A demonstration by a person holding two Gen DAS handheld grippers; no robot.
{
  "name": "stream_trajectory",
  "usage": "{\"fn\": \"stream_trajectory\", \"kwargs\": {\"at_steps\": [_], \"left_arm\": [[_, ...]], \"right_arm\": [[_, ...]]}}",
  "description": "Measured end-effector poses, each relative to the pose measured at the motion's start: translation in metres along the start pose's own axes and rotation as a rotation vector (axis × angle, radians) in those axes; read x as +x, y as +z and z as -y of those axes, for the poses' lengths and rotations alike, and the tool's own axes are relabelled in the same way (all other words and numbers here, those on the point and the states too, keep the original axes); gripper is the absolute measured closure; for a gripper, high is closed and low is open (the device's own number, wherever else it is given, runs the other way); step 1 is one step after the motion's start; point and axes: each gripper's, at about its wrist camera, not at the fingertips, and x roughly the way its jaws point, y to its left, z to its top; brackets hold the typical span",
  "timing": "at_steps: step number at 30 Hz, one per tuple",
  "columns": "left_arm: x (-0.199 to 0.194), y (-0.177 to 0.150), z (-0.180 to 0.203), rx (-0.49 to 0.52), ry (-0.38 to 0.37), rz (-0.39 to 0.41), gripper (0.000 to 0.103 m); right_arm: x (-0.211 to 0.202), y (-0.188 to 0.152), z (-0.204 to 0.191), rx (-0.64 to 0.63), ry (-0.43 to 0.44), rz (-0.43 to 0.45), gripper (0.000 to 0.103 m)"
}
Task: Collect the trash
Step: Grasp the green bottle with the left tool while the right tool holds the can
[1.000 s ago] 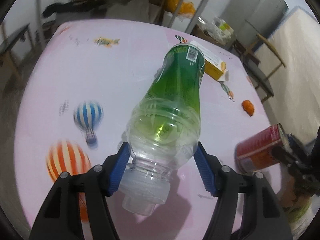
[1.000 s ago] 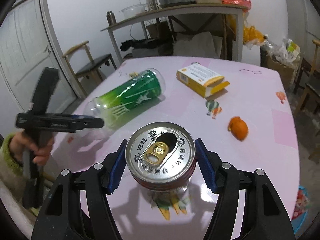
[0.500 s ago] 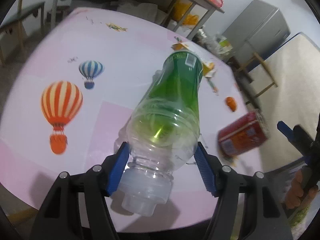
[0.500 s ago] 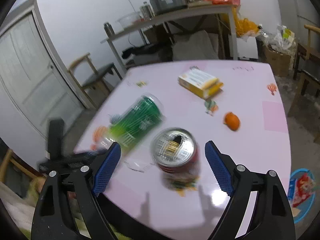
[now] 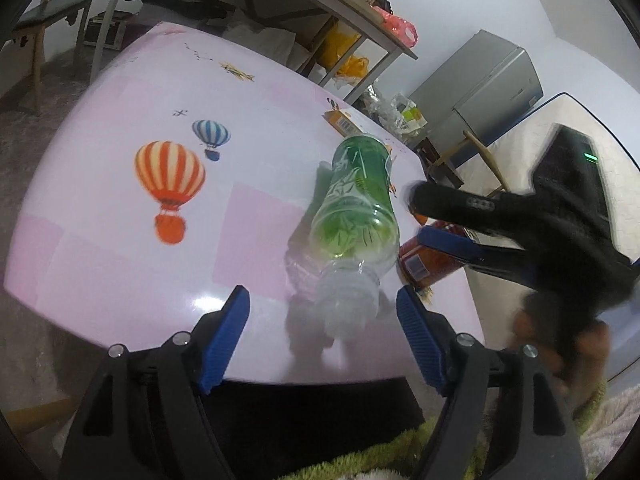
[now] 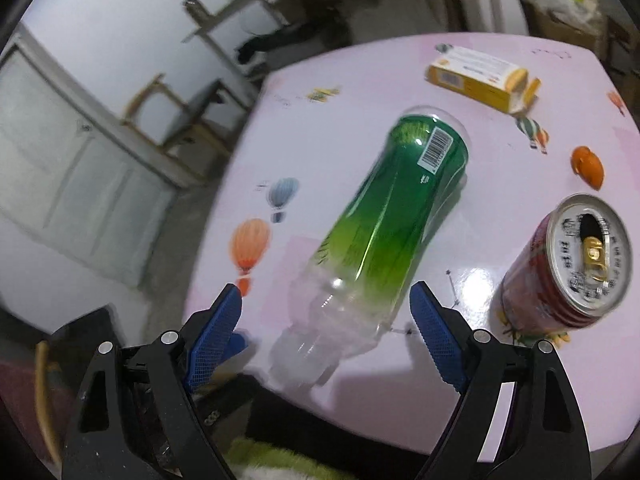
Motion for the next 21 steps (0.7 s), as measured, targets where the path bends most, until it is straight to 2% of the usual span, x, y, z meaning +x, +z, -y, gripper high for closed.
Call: {"fn": "stream_trajectory", "kwargs": {"at_steps": [4,8,12,17,21], "left_arm": [[-0.008,-0.005,-0.001,0.006,-0.006,0.010,0.029],[-0.007,-0.006,-0.002,0.008,-0.015,0.014,0.030],[-0.003,-0.007,-0.004,0.003,-0.016,-0.002,0.030],[-0.006,-0.008,-0.003,0.003,-0.020,0.008,0.030],[-0.008,-0.009,-0.004,-0.001,-0.018,0.011,0.030]], "right_arm": [[0.019,0.007,0.004,0.068,-0.072,-0.001,0.021],[0.029,0.008,0.010,0.098,-0.095,-0.009,0.021],[0.045,0.010,0.016,0.148,-0.047,-0.064,0.023],[0.054,0.008,0.017,0.178,0.019,-0.127,0.033],[0.055,0.009,0.014,0.169,0.029,-0.143,0.035]]}}
